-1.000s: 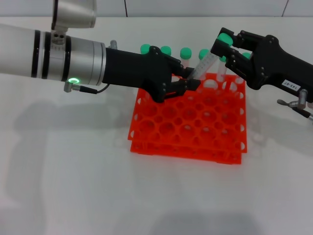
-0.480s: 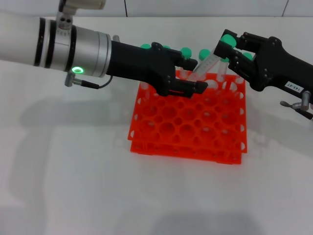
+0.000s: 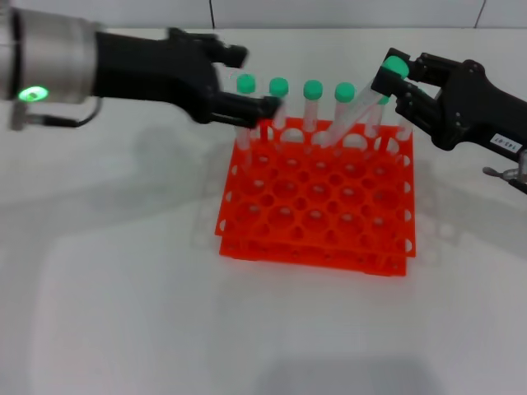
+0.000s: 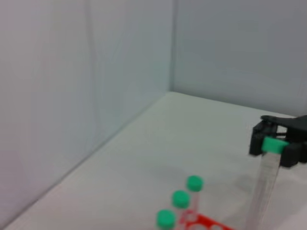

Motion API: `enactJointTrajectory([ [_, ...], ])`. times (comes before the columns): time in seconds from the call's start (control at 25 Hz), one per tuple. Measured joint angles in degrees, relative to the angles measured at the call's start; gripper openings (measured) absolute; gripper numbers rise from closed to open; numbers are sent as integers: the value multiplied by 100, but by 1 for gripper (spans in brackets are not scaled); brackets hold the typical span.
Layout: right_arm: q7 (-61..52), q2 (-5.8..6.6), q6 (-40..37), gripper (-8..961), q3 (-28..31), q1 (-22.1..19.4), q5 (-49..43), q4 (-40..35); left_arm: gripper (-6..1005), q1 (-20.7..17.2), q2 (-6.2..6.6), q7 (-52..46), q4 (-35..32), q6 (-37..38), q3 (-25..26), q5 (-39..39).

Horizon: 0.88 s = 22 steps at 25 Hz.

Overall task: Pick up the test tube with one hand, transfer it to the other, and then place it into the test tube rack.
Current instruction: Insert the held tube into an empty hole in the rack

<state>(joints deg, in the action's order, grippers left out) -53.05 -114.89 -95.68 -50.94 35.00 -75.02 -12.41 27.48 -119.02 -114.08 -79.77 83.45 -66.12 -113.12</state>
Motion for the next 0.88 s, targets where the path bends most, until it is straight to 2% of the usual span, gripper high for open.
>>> enactJointTrajectory([
  [0.04, -24, -2, 18, 276, -8, -35, -3, -94, 883, -201, -2, -66, -260, -13, 6, 44],
  [0.2, -163, -6, 128, 281, -37, -116, -34, -330, 880, -1050, -36, -3, -722, -143, 9, 490],
  [0.48, -245, -4, 369, 289, -173, 72, -203, -583, 879, -2533, -56, 1150, -458, -407, 14, 1631],
  [0.52, -282, 3, 414, 290, -245, 119, -206, -623, 879, -2724, -63, 1492, -245, -429, 11, 1865],
  [0.68, -497, 23, 666, 295, -596, 308, -208, -811, 879, -3100, -58, 2574, 651, -436, 65, 2605],
  [0.88, -685, -20, 1038, 301, -837, 570, -208, -912, 879, -3187, -33, 3584, 1913, -346, 442, 3107],
])
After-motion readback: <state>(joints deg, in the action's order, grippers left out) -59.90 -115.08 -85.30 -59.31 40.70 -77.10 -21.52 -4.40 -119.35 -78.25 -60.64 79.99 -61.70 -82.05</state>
